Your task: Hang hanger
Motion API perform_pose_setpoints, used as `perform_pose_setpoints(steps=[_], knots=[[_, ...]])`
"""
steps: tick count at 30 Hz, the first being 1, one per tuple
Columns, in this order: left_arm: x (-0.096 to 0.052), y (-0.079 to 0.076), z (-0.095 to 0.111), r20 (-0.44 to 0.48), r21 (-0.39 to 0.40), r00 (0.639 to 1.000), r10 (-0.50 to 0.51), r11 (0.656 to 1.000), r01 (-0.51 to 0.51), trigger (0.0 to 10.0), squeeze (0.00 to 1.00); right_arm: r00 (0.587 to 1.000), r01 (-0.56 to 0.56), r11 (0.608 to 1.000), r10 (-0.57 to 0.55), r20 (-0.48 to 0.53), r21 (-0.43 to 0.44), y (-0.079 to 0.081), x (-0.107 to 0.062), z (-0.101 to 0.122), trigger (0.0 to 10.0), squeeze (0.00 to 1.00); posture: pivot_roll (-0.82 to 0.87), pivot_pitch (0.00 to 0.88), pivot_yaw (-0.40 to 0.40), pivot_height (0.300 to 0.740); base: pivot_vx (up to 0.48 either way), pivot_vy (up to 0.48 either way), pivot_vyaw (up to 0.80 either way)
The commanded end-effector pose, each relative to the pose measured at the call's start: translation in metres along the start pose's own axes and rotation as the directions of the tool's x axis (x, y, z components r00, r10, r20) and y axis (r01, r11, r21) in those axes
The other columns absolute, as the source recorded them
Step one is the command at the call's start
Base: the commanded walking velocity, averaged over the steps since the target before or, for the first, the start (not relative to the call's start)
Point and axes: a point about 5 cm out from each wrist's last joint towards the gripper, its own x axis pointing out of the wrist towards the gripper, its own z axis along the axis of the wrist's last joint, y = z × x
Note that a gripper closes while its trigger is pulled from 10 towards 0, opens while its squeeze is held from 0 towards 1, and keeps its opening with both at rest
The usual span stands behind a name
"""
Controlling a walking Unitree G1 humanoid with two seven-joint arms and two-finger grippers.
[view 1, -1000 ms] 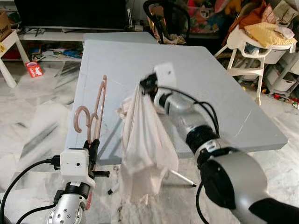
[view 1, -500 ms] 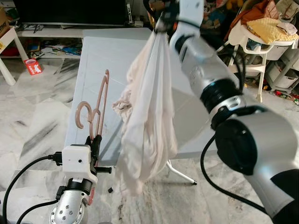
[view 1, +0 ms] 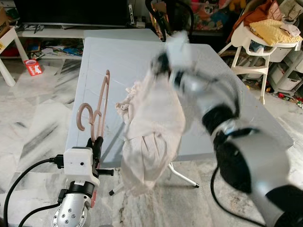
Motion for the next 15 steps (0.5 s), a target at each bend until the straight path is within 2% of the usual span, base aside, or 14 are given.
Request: perform_pose_setpoints(steps=[1, 4, 7, 10, 15], knots=[[-0.001, 0.000, -0.014, -0.073, 0.003, 0.997, -0.008, 1.000, 0.008, 10.0, 0.00, 1.000, -0.014, 0.999, 0.014, -0.002, -0.047, -0.010, -0.003, 0.004, 10.0, 1.00, 0.24, 0.058, -0.121, 0.740, 0.000, 0.000, 0.00], [-0.001, 0.000, -0.013, -0.072, 0.003, 0.997, -0.009, 1.000, 0.009, 10.0, 0.00, 1.000, -0.030, 0.998, 0.029, -0.010, -0.053, -0.012, -0.004, 0.002, 10.0, 1.00, 0.24, 0.058, -0.121, 0.740, 0.000, 0.000, 0.00], [0.001, -0.001, -0.014, -0.069, 0.005, 0.997, -0.018, 1.000, 0.019, 10.0, 0.00, 0.997, -0.062, 0.998, 0.063, 0.040, -0.021, -0.023, -0.009, 0.010, 10.0, 1.00, 0.23, 0.047, -0.118, 0.740, 0.000, 0.000, 0.00], [0.002, -0.001, -0.013, -0.067, 0.005, 0.998, -0.020, 1.000, 0.020, 10.0, 0.00, 0.996, -0.067, 0.998, 0.067, 0.063, -0.001, -0.027, -0.011, 0.012, 10.0, 1.00, 0.23, 0.047, -0.118, 0.740, 0.000, 0.000, 0.00], [0.001, -0.001, -0.014, -0.067, 0.002, 0.998, -0.019, 1.000, 0.019, 10.0, 0.00, 0.985, -0.063, 0.994, 0.047, 0.166, 0.093, -0.039, -0.020, 0.001, 10.0, 1.00, 0.23, 0.043, -0.119, 0.740, 0.000, 0.000, 0.00]])
